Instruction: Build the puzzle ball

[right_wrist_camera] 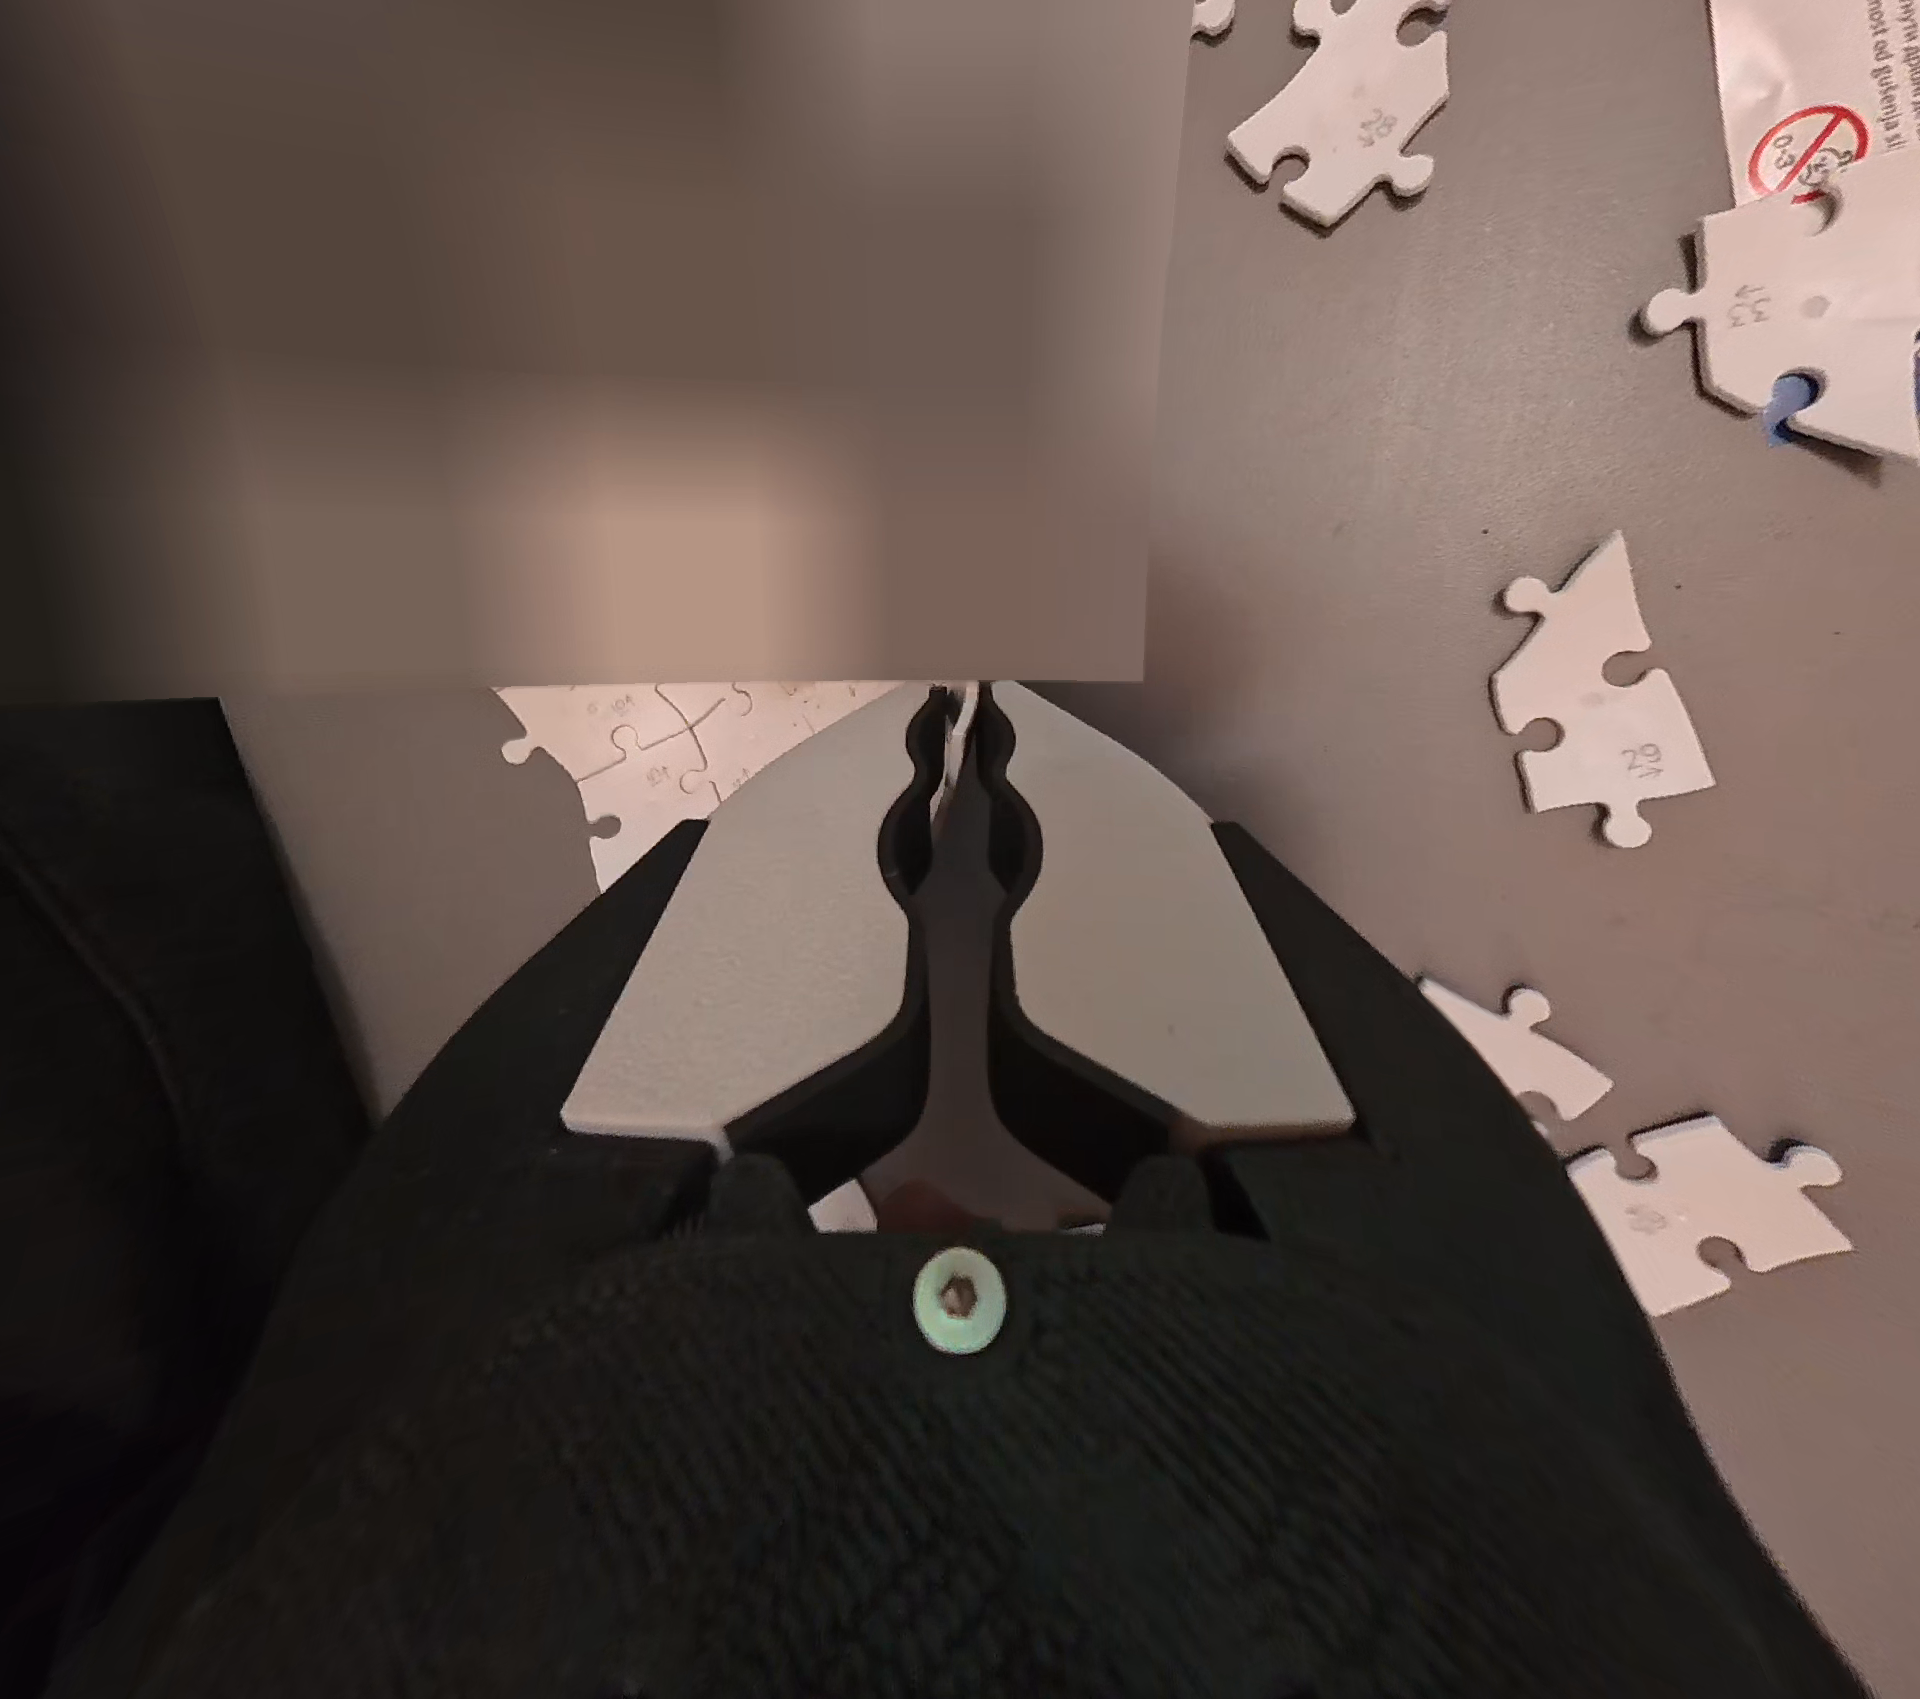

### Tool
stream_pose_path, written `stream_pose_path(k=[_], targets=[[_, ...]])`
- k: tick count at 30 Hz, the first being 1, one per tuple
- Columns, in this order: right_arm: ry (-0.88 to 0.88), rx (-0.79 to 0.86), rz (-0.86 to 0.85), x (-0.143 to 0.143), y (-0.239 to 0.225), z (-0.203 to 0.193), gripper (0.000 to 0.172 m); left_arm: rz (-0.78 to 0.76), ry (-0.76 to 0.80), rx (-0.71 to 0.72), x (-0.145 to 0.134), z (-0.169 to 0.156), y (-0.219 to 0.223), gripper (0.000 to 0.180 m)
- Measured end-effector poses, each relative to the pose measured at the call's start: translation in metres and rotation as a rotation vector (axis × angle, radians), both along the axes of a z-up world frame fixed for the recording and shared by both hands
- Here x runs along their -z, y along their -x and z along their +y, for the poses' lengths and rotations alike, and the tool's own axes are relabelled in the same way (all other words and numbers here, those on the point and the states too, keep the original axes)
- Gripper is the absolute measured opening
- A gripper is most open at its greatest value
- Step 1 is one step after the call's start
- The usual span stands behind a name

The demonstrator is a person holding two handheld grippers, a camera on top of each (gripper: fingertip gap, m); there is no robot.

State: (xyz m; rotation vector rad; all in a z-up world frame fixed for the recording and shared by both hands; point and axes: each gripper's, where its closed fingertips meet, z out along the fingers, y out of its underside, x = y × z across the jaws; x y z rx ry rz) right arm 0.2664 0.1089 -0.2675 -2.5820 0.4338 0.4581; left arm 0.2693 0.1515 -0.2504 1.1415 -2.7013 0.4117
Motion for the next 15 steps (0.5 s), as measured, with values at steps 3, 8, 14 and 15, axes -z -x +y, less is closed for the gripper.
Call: stream_pose_path(k=[3,8,14,15], targets=[[0.01,-0.021,0.015,0.0001,-0.0008,0.0012,0.005,0.003,0.035,-0.029,0.0005,-0.0009,-0.0013,0.001],[0.027,-0.038,0.035,0.0019,-0.0029,0.0018,0.005,0.013,0.075,-0.083,0.0041,0.0014,-0.002,0.002],[0.048,-0.05,0.016,0.0004,-0.0071,0.0036,0.005,-0.001,0.066,-0.091,0.0054,0.0045,-0.0016,0.002],[0.05,-0.049,0.012,0.0004,-0.0077,0.0039,0.005,-0.004,0.064,-0.09,0.0052,0.0049,-0.0013,0.002]])
